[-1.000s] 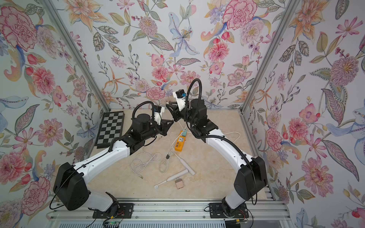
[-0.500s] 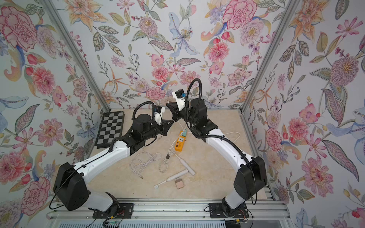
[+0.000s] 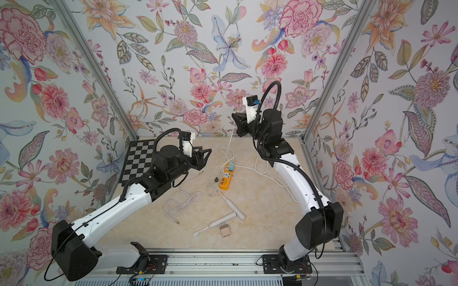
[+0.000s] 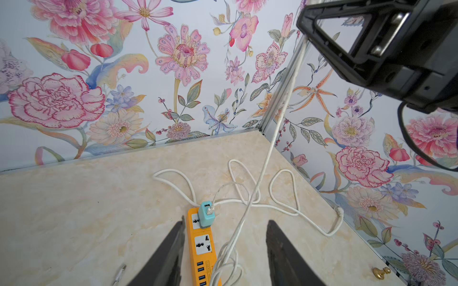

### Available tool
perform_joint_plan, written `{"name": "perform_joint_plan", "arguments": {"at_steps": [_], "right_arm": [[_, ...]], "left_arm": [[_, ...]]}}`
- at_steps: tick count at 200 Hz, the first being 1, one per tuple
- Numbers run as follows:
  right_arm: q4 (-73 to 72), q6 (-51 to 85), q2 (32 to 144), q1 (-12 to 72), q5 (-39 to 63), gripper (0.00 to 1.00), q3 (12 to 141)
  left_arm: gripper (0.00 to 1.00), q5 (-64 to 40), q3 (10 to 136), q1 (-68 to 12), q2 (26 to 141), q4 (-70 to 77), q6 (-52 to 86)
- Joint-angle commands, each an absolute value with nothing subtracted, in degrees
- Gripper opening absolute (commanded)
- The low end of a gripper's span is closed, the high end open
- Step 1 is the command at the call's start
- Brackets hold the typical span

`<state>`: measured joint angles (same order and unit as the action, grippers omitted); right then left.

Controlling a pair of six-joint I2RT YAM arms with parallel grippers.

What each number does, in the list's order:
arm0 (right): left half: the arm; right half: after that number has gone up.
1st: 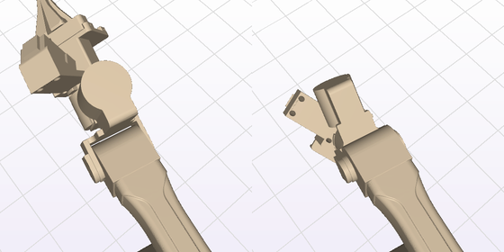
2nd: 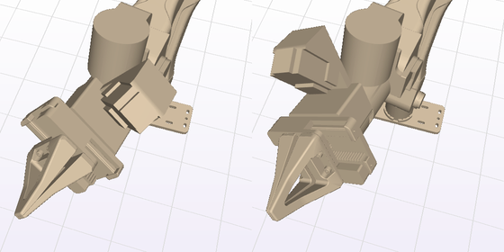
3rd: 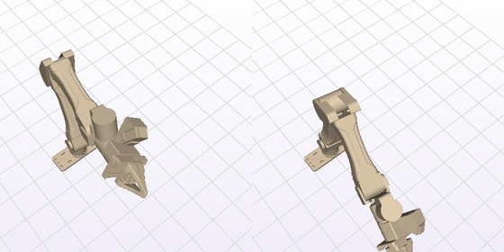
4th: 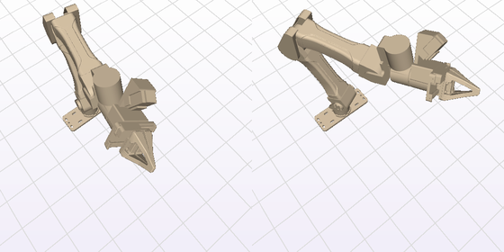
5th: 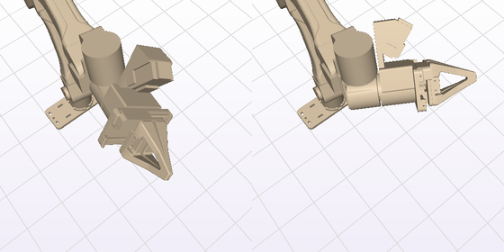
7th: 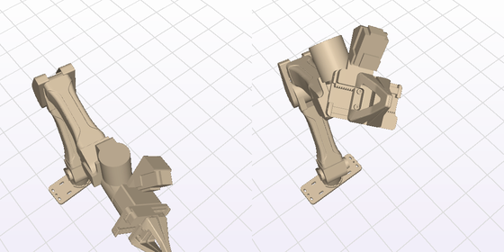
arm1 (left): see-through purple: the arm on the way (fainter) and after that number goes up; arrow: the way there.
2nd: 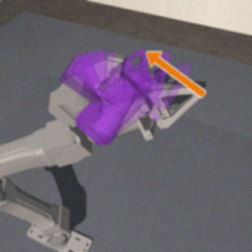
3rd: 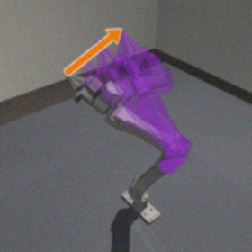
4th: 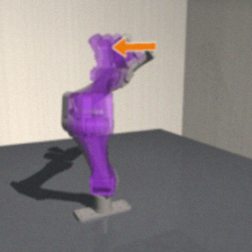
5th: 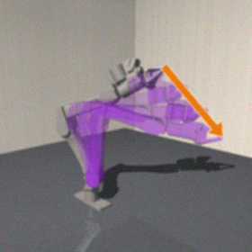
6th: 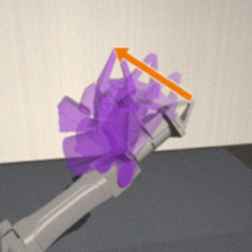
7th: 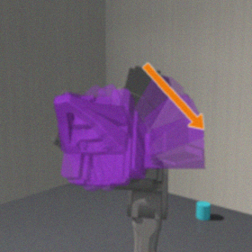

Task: Charge the electric toothbrush
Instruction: Pick up the charging cable from the center of the board, then pick up the electric toothbrush from the center of the board.

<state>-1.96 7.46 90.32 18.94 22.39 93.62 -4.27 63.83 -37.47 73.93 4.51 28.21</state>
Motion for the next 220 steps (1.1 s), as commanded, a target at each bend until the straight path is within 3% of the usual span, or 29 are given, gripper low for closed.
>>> {"name": "perform_joint_plan", "arguments": {"at_steps": [1, 104, 171, 220], "right_arm": [[3.0, 10.9, 88.4, 15.8, 25.2, 0.00, 97.1], [11.6, 14.5, 84.8, 7.9, 36.5, 0.00, 84.0], [12.3, 17.0, 80.6, 10.6, 36.6, 0.00, 70.3], [15.8, 19.5, 77.2, 12.8, 35.5, 0.00, 60.6]], "left_arm": [[0.58, 2.9, 59.9, -37.9, 71.1, 2.1, 27.9], [0.62, 8.4, 43.7, -38.9, 66.4, -1.8, 35.1], [0.63, 10.5, 37.9, -51.4, 68.1, 2.8, 35.0], [0.66, 8.9, 37.8, -57.7, 75.5, 8.6, 39.1]]}}
